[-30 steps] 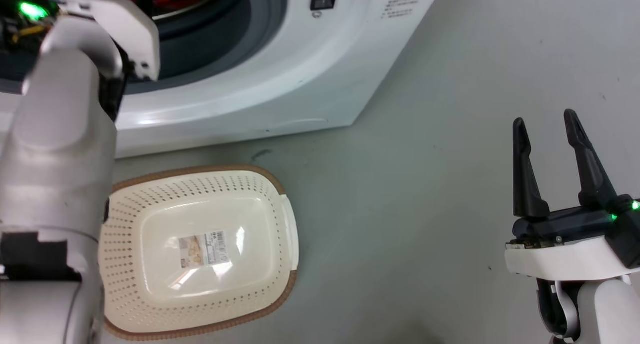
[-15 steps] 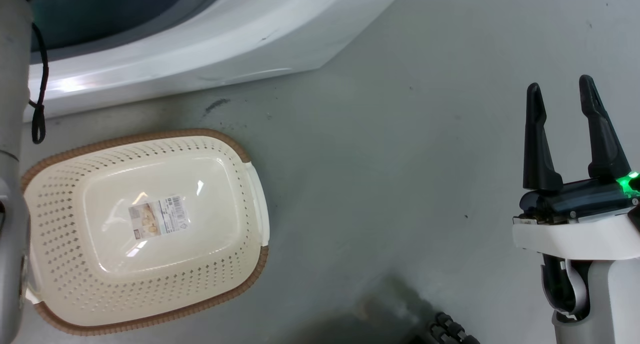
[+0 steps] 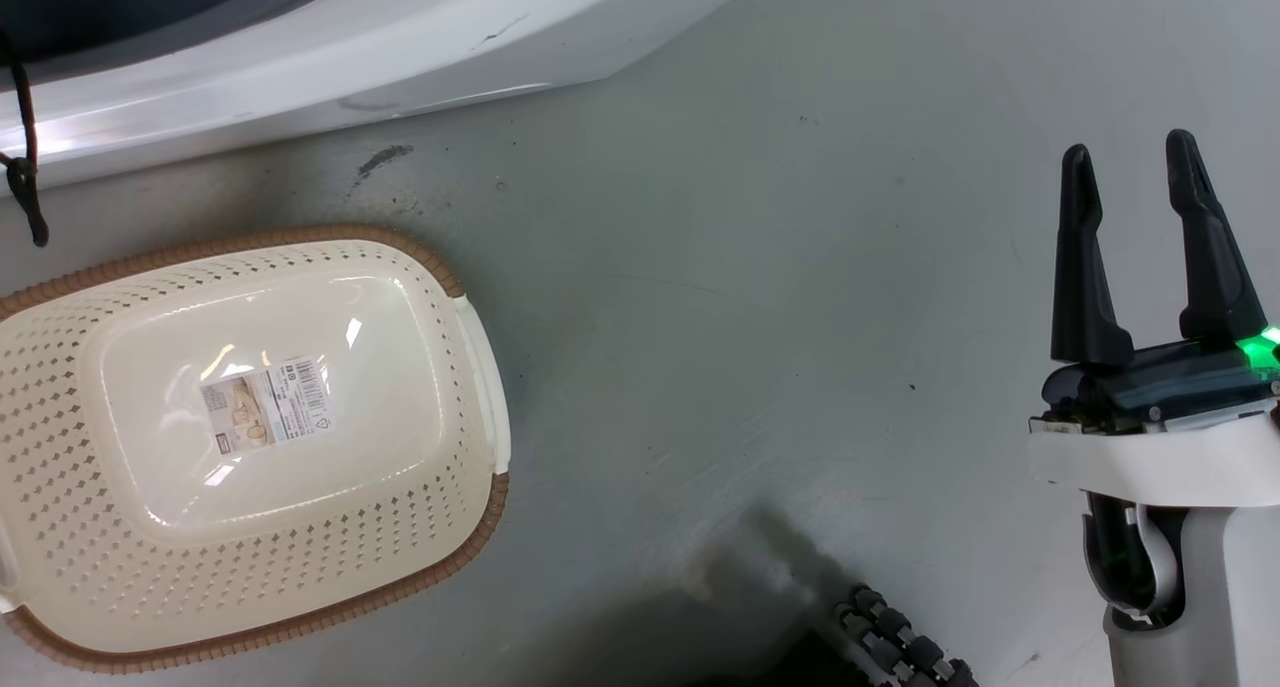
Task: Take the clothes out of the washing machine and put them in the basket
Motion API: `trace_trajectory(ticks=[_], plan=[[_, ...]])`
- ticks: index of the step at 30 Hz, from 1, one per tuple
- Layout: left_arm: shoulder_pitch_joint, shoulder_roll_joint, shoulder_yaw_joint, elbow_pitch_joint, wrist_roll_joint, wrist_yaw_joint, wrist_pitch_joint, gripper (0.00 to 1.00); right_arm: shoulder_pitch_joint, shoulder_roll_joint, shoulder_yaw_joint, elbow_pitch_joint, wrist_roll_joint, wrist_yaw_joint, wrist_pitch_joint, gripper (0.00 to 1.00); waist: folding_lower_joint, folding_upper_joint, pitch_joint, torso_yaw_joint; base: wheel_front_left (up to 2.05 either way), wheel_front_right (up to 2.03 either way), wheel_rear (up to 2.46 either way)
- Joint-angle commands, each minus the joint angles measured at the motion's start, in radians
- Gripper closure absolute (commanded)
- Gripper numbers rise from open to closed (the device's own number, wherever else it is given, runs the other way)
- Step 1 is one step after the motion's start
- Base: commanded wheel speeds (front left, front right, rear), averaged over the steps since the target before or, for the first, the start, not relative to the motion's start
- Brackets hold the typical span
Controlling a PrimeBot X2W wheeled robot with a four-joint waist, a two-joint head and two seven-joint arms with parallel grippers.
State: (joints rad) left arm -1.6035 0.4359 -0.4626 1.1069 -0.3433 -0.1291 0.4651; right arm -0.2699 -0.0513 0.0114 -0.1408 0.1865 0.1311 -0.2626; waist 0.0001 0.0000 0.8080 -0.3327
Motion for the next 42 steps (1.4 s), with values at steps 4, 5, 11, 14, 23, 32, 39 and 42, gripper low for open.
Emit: trace_trajectory(ticks=[4,5,11,14,23,32,39,42], plan=[[-0.007,0.009,-0.038,0.011,-0.017,0.0,0.002,0.0,-0.024,0.002,-0.002,0.003,0.011,-0.001,-0.004,0.0,-0.0001,0.0,0.005,-0.004,0.0,0.0,0.0],[-0.011,0.015,-0.044,0.009,-0.016,0.0,-0.011,0.77,-0.025,0.002,-0.002,0.003,0.013,-0.001,-0.004,0.0,-0.0001,0.0,0.005,-0.005,0.0,0.0,0.0],[-0.025,0.026,-0.058,0.019,-0.038,0.0,-0.084,1.0,-0.021,0.002,0.0,0.009,0.014,-0.001,-0.004,0.0,-0.0001,0.0,-0.004,-0.008,0.0,0.0,0.0],[-0.02,0.025,-0.067,0.023,-0.047,0.0,-0.125,1.0,-0.018,0.002,0.001,0.013,0.008,-0.001,-0.004,0.0,-0.0001,0.0,-0.019,-0.004,0.0,0.0,0.0],[0.077,-0.016,-0.108,0.011,-0.106,0.0,-0.309,1.0,0.005,0.002,-0.008,0.021,-0.035,-0.001,-0.004,0.0,-0.0001,0.0,-0.108,0.061,0.0,0.0,0.0],[0.265,-0.078,-0.19,-0.027,-0.178,0.0,-0.51,1.0,0.048,0.001,-0.015,0.05,-0.107,-0.001,-0.004,0.0,-0.0001,0.0,-0.243,0.15,0.0,0.0,0.0],[0.391,-0.095,-0.221,-0.051,-0.221,0.0,-0.62,1.0,0.098,0.001,-0.016,0.068,-0.135,-0.001,-0.004,0.0,-0.0001,0.0,-0.332,0.188,0.0,0.0,0.0],[0.449,-0.105,-0.234,-0.067,-0.234,0.0,-0.665,1.0,0.126,0.001,-0.012,0.077,-0.15,-0.001,-0.004,0.0,-0.0001,0.0,-0.379,0.206,0.0,0.0,0.0]])
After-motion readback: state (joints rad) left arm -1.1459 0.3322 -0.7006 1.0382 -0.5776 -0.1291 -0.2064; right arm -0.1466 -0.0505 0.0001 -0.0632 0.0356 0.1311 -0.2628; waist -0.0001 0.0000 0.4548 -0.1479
